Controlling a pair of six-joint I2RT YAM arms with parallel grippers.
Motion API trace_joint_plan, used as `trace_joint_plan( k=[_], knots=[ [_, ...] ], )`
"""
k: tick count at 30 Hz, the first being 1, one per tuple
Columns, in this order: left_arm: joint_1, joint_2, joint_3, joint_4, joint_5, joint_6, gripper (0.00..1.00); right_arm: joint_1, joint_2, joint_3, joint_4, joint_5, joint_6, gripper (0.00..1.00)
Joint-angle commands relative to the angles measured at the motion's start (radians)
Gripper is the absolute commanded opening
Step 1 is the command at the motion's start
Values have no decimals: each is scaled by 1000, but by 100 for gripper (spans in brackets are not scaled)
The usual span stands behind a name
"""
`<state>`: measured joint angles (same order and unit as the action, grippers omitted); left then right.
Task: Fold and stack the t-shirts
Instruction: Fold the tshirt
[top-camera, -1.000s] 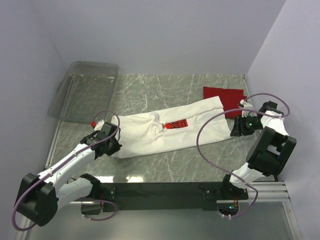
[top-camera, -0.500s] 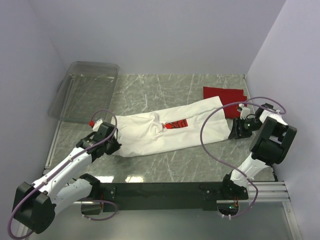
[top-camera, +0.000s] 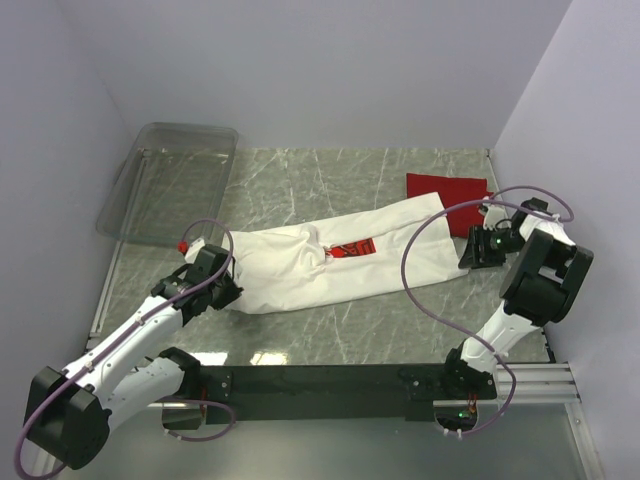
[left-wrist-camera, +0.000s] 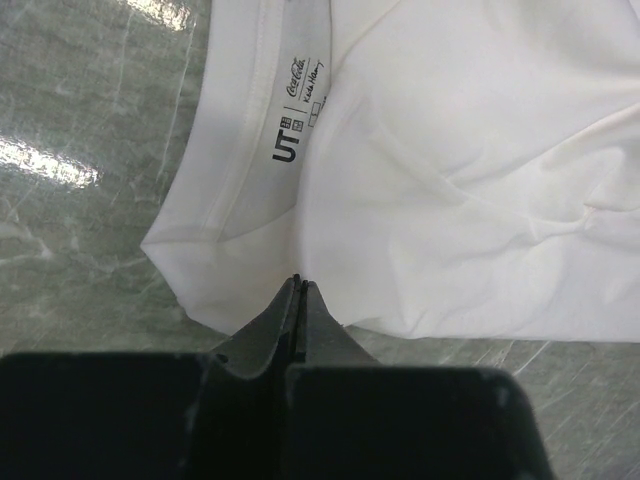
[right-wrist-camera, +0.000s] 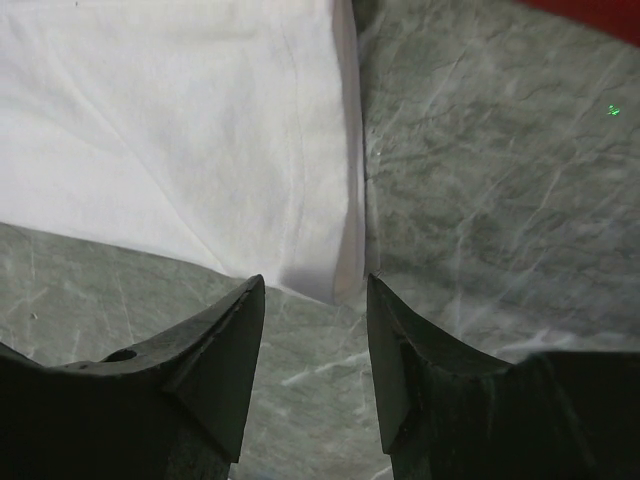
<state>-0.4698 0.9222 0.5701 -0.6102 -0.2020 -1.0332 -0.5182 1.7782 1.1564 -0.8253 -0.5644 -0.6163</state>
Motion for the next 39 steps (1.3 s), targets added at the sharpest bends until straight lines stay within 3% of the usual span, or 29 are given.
trace_joint_plan(
  k=[1,10,16,19,22,27,39],
  knots=[
    [3,-16,-1,12,12,15,1,15,23,46,17,-6,29,53],
    [3,-16,1,10,10,16,1,55,50,26,54,24,58,51],
    [2,-16,4,7,7,15,1,57,56,23,46,35,53,44],
    [3,-22,7,-2,3,12,1,57,46,19,34,32,43,35],
    [3,-40,16,-29,-16,-8,1,57,17,11,31,29,35,19],
    [3,-83,17,-68,-37,-44,1,52,-42,-6,25,26,24,0],
    [-1,-278,63,-304,-37,-176,1,1,-143,-69,74,124,-22,0]
  ],
)
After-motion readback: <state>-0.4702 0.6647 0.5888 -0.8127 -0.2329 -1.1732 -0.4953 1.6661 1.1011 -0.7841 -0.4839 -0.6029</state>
